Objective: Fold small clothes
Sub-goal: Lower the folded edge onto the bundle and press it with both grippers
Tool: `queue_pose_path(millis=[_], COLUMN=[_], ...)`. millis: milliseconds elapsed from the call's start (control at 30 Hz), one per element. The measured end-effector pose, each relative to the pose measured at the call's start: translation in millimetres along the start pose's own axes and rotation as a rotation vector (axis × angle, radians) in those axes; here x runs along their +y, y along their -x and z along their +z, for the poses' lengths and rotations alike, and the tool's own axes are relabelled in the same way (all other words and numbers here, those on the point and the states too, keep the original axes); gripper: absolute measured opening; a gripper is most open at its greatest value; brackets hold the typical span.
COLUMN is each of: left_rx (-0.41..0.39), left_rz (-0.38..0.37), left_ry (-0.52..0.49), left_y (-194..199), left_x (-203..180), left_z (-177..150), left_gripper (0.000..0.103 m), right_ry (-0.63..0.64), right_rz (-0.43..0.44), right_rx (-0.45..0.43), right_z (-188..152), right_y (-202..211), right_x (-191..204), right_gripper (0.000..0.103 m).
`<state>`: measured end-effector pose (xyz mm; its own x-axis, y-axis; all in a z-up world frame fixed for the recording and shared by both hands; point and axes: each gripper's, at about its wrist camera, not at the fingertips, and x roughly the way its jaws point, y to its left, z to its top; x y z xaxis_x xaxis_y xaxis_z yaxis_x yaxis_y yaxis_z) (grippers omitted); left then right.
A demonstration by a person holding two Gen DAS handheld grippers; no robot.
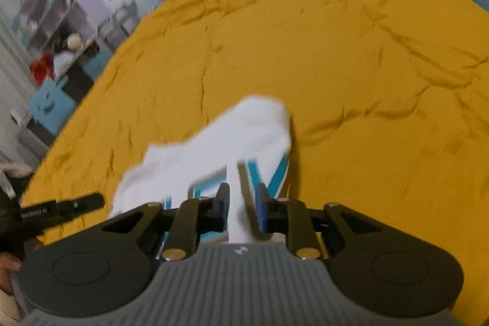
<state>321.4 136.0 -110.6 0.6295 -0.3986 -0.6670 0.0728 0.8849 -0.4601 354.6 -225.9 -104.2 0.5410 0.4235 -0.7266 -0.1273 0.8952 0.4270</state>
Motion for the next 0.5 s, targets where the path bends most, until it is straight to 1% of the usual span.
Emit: queue_pose_path(millis=[33, 67, 100, 167, 200, 233, 267, 400, 500], left_rx=[0.028, 0.047, 0.059, 0.064, 0.060, 0.052, 0.043, -0.005, -0.030], left_rz=[0.017, 0.042, 0.065, 0.075, 0.071, 0.067, 0.061, 0.020, -0.021], left_ry=[-0.008, -0.018, -0.027, -0.032, -0.028, -0.027, -0.028, -0.055, -0.086], left_y=[-6, -11, -14, -10, -4, 2, 9, 45, 64], left_x=[-1, 0, 1, 2, 2, 1, -1, -15, -32], left_z=[-5, -9, -13, -17, -17, -17, -17, -24, -32], left_gripper=[0.017, 0.016, 0.013, 0.013, 0.013, 0.013, 0.013, 0.013, 0.013], right_ry=[-0.004, -0.009, -0.032, -0.051, -0.039, -0.019, -0.005, 0.026, 0.076], right_rz=[-0.016, -0.034, -0.051, -0.049, -0.056, -0.064, -0.070, -0.041, -0.028], right_rx=[0.007, 0.018, 0.027, 0.024, 0.018, 0.014, 0.009, 0.001, 0.001], right_z=[-4, -8, -10, -9, -9, -9, -9, -20, -40], right_y=[-6, -12, -15, -11, -5, 2, 9, 45, 72], right_x=[-4, -7, -13, -14, -12, -9, -4, 10, 22], right_gripper=[0.011, 0.004, 0.000, 0.000, 0.000, 0.002, 0.010, 0.011, 0.012])
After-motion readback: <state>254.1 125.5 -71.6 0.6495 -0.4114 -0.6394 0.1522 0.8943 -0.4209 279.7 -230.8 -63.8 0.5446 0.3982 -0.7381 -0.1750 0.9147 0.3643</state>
